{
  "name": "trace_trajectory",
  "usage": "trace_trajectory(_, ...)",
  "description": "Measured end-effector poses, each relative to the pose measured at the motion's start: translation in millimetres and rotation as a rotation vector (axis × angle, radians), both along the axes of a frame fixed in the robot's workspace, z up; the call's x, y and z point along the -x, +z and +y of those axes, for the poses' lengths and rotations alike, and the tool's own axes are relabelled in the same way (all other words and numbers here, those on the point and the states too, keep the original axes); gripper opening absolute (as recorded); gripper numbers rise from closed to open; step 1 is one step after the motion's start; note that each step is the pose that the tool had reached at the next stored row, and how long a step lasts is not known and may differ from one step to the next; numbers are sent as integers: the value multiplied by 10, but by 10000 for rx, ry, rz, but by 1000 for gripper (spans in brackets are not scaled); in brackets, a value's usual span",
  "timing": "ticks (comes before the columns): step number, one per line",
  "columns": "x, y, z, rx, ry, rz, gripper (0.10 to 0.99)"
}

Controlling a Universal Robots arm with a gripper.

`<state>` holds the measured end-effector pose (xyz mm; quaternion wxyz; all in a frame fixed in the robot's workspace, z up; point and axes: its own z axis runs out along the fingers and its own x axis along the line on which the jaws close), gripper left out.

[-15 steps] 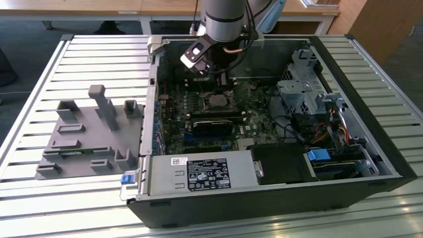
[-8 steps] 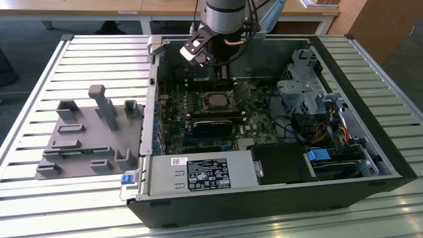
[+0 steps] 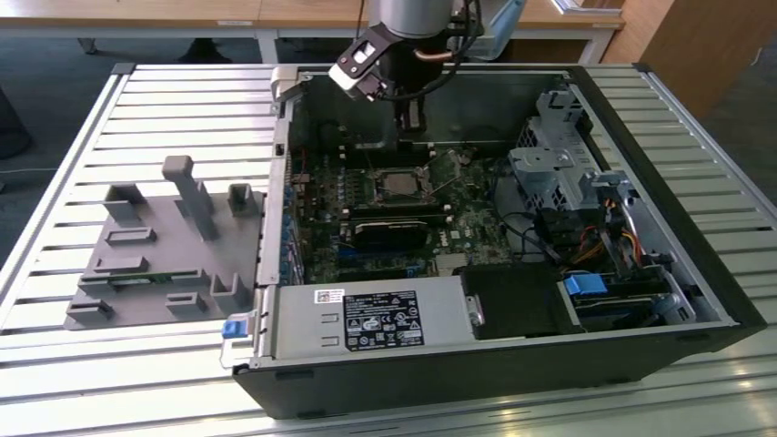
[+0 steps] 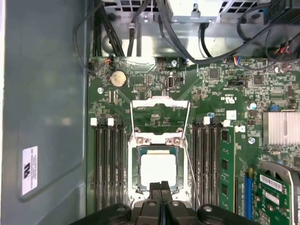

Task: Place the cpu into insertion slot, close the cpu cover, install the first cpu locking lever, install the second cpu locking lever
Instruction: 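Close the cpu cover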

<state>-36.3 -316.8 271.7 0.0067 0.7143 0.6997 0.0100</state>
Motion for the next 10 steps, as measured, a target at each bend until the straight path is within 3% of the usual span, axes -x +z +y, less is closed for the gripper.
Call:
trace_trajectory(7, 0, -1, -103, -1, 0, 4, 106)
trace_trajectory(10, -42, -6, -118, -2, -1, 16, 106)
